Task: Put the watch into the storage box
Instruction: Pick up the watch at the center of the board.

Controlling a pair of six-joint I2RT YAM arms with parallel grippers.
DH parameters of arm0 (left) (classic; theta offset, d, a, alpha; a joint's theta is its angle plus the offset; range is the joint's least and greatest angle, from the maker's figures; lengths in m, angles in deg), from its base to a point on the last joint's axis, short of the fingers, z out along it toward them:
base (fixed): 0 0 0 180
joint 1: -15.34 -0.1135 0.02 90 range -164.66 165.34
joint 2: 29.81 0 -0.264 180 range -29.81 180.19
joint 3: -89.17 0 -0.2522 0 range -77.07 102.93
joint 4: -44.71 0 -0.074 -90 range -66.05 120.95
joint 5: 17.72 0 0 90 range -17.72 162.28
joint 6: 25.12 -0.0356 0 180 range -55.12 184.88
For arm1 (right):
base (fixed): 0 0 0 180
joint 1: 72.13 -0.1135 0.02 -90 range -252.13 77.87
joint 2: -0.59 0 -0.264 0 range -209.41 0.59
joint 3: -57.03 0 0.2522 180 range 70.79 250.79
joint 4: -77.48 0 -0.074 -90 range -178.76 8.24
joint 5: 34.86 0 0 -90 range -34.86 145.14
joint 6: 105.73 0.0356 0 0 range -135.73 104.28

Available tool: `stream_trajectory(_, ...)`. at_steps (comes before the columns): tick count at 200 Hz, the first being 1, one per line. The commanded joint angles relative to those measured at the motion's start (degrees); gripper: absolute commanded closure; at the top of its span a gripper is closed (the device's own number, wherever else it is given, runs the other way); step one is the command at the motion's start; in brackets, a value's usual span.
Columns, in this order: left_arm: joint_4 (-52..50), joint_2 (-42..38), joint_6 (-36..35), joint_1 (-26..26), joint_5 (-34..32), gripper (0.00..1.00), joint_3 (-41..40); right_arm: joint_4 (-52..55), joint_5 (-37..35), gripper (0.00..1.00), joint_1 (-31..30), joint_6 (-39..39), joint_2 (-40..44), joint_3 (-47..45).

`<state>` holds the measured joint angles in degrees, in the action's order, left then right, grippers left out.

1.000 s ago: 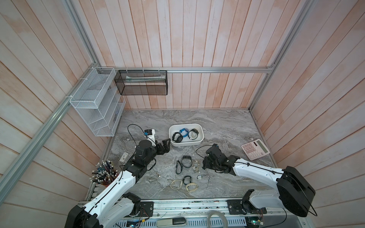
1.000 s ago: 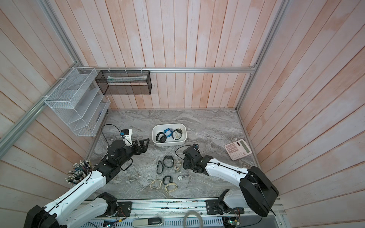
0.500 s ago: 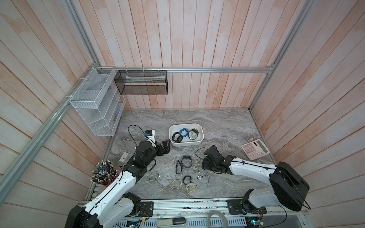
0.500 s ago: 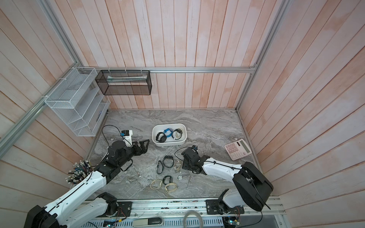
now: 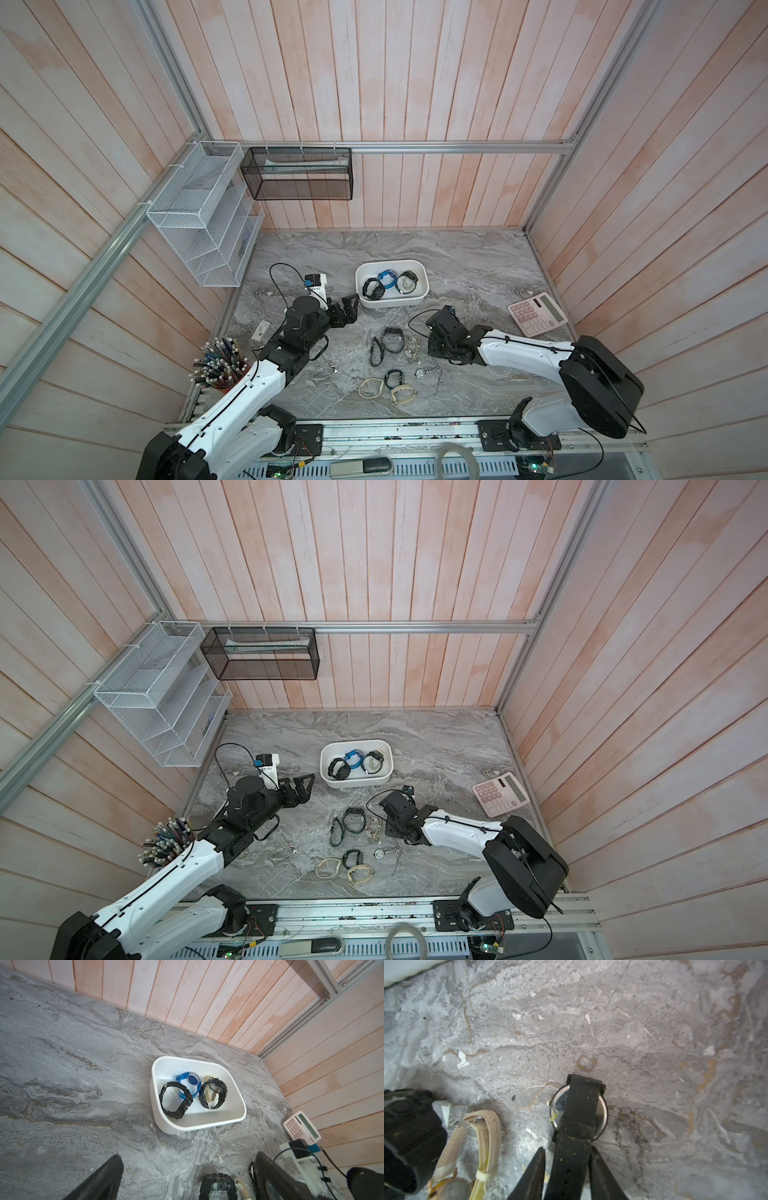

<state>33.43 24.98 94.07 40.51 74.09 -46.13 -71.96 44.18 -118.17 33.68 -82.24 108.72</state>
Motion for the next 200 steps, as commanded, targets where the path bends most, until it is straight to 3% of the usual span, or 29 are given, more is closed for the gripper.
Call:
stream_trajectory(1,0.52,0.60,0.17,-0.20,1.42,0.00,-0.36,2.82,-2.72,0.64,-0.36,-1.01,0.99,1.00)
stream_trajectory(20,0.71,0.88,0.34,-0.18,1.79,0.00,-0.28,3.63,-2.95,0.68,-0.36,-1.37,1.33,1.17)
stream_trajectory(78,0.95,1.25,0.30,-0.20,2.24,0.00,-0.27,5.10,-3.98,0.90,-0.36,-3.99,2.76,2.80)
stream_trajectory(136,0.14,0.10,0.40,-0.14,1.28,0.00,-0.88,9.19,-7.44,0.93,-0.32,-9.32,6.21,9.61)
stream_trajectory(200,-3.20,-2.57,0.52,-0.16,-0.13,0.00,-1.44,5.22,-11.04,0.93,1.00,-19.07,6.28,18.24)
